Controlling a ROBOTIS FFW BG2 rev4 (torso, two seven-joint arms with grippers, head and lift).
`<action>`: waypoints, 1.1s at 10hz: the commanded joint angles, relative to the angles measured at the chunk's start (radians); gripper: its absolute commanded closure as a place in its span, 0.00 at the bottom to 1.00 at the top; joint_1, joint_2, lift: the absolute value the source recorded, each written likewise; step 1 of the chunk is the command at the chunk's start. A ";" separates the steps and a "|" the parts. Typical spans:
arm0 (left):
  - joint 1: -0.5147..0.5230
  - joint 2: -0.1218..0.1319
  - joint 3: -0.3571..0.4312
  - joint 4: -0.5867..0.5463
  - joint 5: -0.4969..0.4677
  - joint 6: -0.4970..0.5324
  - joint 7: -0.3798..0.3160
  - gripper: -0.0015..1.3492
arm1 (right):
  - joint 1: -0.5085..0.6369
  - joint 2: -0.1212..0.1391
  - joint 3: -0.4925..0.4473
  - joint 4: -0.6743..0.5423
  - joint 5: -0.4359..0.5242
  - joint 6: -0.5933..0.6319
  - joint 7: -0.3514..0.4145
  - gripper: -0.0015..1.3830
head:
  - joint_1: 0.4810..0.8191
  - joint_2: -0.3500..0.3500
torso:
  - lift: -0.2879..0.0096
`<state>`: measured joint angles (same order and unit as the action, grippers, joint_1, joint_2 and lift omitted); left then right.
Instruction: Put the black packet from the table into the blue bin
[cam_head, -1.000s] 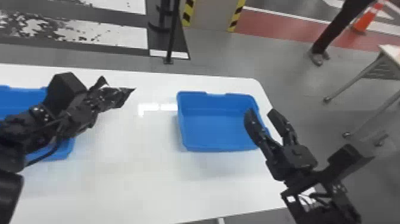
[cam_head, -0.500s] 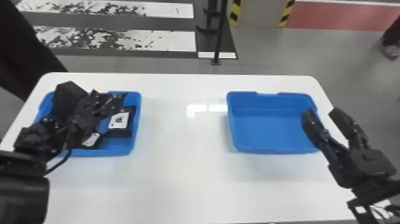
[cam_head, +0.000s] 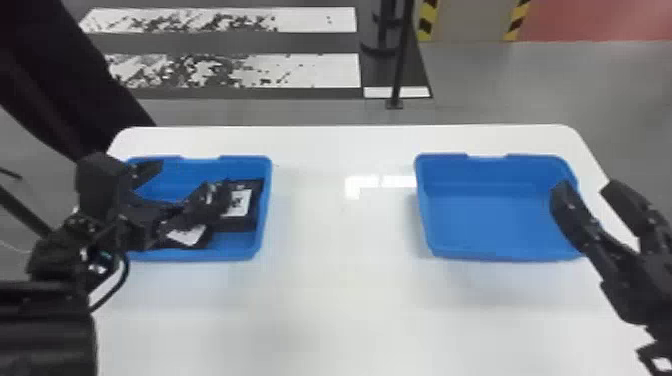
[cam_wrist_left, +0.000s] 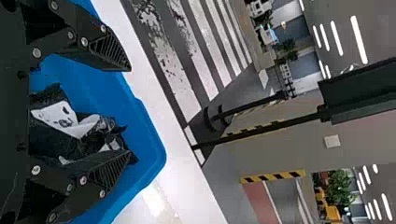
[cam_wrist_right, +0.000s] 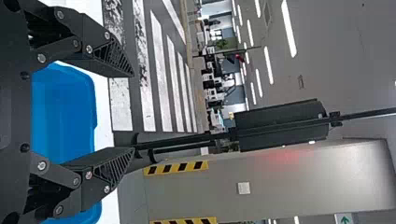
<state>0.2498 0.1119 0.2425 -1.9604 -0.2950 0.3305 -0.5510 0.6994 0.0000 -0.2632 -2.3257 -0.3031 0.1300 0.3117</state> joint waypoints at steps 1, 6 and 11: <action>0.059 -0.041 0.065 -0.068 0.080 -0.031 0.005 0.13 | 0.000 0.001 0.000 -0.002 0.000 0.000 0.000 0.36 | 0.63 0.55 | 0.60; 0.391 -0.087 0.118 -0.377 0.423 -0.161 0.192 0.13 | 0.017 0.001 -0.002 -0.012 -0.010 -0.002 0.000 0.36 | 0.63 0.61 | 0.60; 0.577 -0.089 0.094 -0.436 0.564 -0.348 0.316 0.13 | 0.052 0.001 -0.002 -0.024 -0.012 -0.002 0.000 0.36 | 0.63 0.61 | 0.60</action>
<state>0.8156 0.0241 0.3413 -2.3947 0.2601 0.0006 -0.2341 0.7461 0.0000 -0.2652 -2.3493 -0.3138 0.1275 0.3114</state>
